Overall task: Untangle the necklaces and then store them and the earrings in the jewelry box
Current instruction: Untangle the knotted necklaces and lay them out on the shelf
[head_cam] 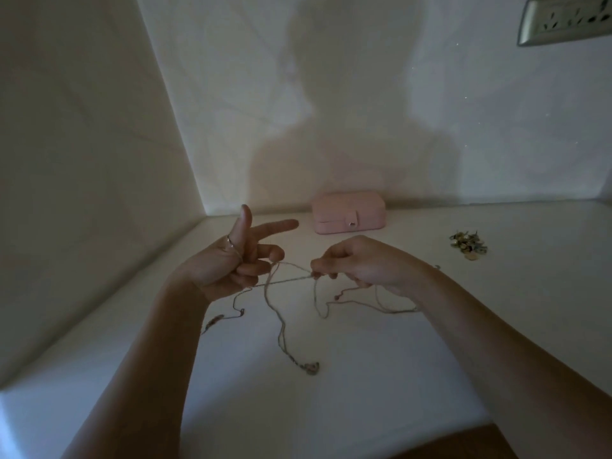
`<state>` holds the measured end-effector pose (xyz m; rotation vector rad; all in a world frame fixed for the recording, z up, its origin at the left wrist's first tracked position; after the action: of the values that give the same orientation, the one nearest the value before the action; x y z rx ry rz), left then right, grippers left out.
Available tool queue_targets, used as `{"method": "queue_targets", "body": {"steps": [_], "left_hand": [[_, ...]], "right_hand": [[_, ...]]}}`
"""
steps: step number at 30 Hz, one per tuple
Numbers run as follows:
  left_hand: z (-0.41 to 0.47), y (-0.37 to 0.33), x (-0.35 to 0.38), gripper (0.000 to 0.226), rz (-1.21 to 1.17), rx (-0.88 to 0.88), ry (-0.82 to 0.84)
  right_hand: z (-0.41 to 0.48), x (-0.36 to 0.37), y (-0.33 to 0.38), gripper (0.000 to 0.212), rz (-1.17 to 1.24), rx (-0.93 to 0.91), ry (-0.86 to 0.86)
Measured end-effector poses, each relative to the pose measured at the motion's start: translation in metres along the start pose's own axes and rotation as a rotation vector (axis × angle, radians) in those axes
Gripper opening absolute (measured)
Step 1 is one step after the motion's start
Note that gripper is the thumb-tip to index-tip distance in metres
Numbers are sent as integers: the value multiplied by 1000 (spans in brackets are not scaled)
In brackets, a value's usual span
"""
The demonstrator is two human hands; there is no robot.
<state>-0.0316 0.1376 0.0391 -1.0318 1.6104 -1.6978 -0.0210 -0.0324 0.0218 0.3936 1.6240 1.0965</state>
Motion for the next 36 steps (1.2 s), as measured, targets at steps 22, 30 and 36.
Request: {"method": "queue_targets", "body": {"steps": [22,30,36], "left_hand": [[8,1,6,90,405,95,-210],[14,-2,15,75,440,180,-389],[16,-4,12,72,427,231,-458]], "right_hand": [[0,-6,7,11,-98,-203,-101],[-2,-11,16,9,-131,-342,-326],[-8,-12,26,8,-314,-454,-497]]}}
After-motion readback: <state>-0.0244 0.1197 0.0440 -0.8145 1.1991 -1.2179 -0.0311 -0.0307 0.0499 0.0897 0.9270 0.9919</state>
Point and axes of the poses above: each hand's wrist, its own z-axis towards the middle knuckle, its own x-axis out of the palm, y = z × x, the point moved 6 cm from there along z, towards the middle knuckle, and after that the axes turned 7 degrees about -z, right-handed, at the moved point
